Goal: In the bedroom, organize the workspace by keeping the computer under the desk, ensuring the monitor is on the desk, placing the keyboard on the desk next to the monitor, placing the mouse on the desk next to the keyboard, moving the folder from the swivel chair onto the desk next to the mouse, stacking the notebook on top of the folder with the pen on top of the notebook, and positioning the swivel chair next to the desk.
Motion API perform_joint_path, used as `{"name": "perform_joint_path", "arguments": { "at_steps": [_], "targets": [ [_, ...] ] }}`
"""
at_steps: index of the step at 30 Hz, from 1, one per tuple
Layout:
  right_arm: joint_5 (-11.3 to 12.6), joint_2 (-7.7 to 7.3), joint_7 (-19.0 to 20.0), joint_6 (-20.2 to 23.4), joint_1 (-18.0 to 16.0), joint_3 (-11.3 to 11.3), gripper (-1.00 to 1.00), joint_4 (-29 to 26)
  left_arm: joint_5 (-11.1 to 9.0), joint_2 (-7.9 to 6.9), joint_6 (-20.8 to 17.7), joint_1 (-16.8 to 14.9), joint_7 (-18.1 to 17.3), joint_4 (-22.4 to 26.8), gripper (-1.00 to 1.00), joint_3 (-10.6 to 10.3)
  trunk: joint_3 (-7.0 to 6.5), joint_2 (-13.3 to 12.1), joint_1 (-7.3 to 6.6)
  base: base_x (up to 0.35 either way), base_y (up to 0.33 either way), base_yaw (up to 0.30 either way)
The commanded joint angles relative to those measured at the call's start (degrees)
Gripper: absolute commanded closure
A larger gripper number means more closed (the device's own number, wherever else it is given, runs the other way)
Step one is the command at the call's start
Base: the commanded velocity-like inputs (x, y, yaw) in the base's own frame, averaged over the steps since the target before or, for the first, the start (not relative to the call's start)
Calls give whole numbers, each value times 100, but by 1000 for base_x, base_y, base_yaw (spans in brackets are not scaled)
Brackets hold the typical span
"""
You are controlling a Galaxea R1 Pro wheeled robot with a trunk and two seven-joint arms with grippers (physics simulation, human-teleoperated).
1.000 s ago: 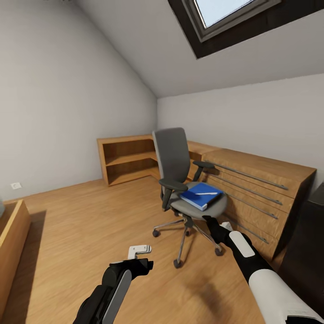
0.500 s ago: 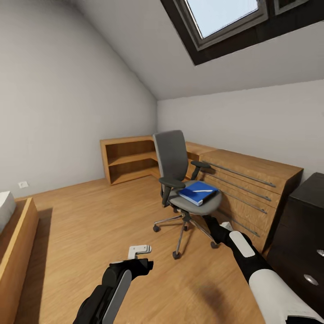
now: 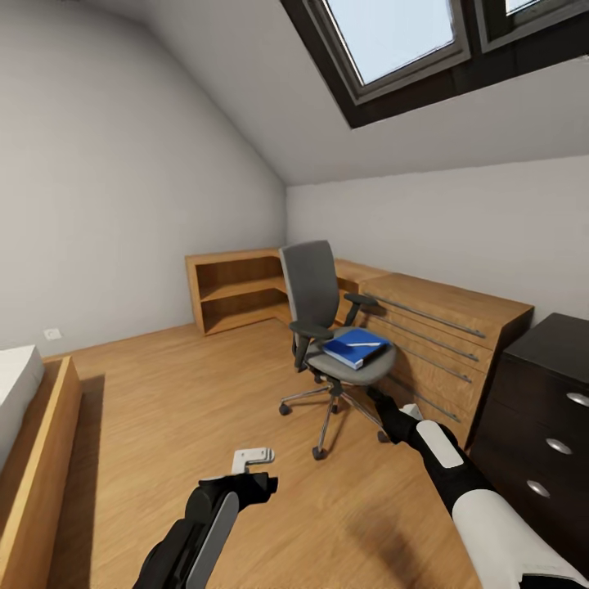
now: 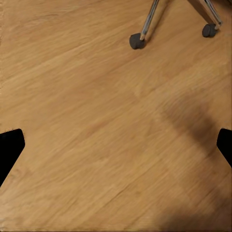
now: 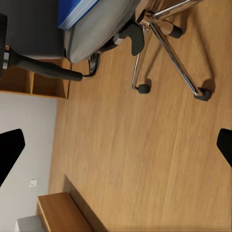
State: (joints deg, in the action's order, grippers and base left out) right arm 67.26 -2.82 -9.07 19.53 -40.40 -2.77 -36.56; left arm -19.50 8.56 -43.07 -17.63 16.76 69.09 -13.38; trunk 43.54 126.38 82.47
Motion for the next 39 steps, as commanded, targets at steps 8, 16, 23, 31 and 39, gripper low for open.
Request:
{"name": "perform_joint_path", "arguments": {
  "at_steps": [8,16,23,31,39],
  "targets": [
    [-159,1,-57,11,47,-10,-100,75,-57,-9,14,-4,45,-468,-100,68,-138,-319,-178,-22,0,0],
    [-1471,29,-60,-14,291,10,-100,374,-51,-13,445,-4,33,-926,-100,106,-281,-640,-354,-4,0,0],
    [-3026,43,-71,-154,466,20,-100,666,-46,-150,859,-4,38,-1488,-100,122,-407,-921,-507,0,0,0],
    [-4041,62,-67,-1570,646,31,-100,1978,-45,-227,2006,-4,48,-2623,-100,114,-551,-1242,-683,0,0,0],
    [-5007,271,-74,-4027,720,22,-100,3572,-57,-239,2693,-4,42,-3584,-100,93,-694,-1562,-859,0,0,0]
  ]
}}
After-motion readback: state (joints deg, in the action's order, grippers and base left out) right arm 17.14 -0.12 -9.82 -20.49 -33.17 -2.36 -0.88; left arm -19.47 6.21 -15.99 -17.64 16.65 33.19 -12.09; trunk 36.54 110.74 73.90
